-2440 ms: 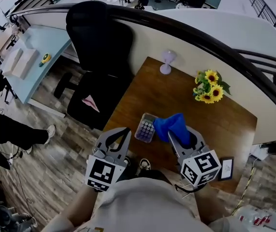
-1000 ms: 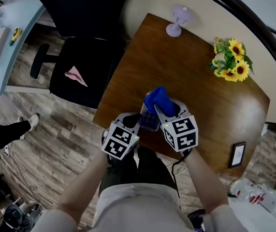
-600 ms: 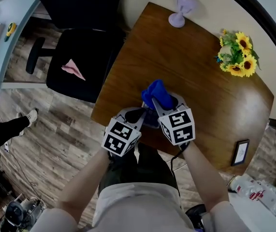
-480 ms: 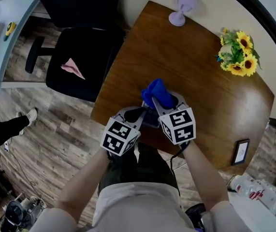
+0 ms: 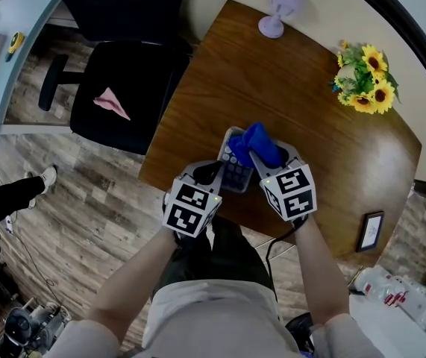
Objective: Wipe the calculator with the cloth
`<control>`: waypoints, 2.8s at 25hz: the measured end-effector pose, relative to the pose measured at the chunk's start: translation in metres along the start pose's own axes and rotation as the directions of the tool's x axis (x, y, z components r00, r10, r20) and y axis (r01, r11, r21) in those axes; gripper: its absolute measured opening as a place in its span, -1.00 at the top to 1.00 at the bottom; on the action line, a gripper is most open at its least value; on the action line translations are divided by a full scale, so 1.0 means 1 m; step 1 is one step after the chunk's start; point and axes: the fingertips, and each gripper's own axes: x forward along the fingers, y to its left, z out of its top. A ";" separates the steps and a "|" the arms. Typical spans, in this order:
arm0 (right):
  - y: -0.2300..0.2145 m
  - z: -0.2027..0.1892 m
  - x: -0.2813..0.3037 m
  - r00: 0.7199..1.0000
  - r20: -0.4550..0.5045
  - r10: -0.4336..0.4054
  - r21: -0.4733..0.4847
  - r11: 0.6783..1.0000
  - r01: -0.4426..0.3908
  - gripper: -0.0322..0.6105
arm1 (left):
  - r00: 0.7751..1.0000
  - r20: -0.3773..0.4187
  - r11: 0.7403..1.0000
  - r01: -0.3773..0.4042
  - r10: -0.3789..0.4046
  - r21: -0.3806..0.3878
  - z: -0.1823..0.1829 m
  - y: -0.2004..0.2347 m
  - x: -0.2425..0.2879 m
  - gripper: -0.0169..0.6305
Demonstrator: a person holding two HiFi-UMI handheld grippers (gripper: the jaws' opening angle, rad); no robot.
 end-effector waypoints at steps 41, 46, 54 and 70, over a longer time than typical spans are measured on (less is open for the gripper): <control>0.013 -0.043 -0.030 0.970 -0.229 -0.085 -0.122 0.991 0.059 0.50 | 0.995 -0.003 0.995 0.097 -0.097 -0.006 0.000 0.002 -0.001 0.94; 0.015 -0.028 -0.053 0.986 -0.132 -0.106 -0.022 0.994 0.104 0.50 | 0.995 -0.002 0.995 0.102 -0.102 0.001 0.000 0.003 -0.002 0.94; 0.070 0.018 -0.013 0.999 0.003 0.047 0.154 0.987 -0.047 0.50 | 0.994 -0.002 0.994 0.112 -0.112 0.014 0.000 0.001 -0.002 0.94; 0.041 -0.055 -0.031 0.988 -0.135 -0.076 0.153 0.984 0.097 0.51 | 0.989 0.005 0.989 0.148 -0.148 0.015 0.001 0.002 -0.001 0.94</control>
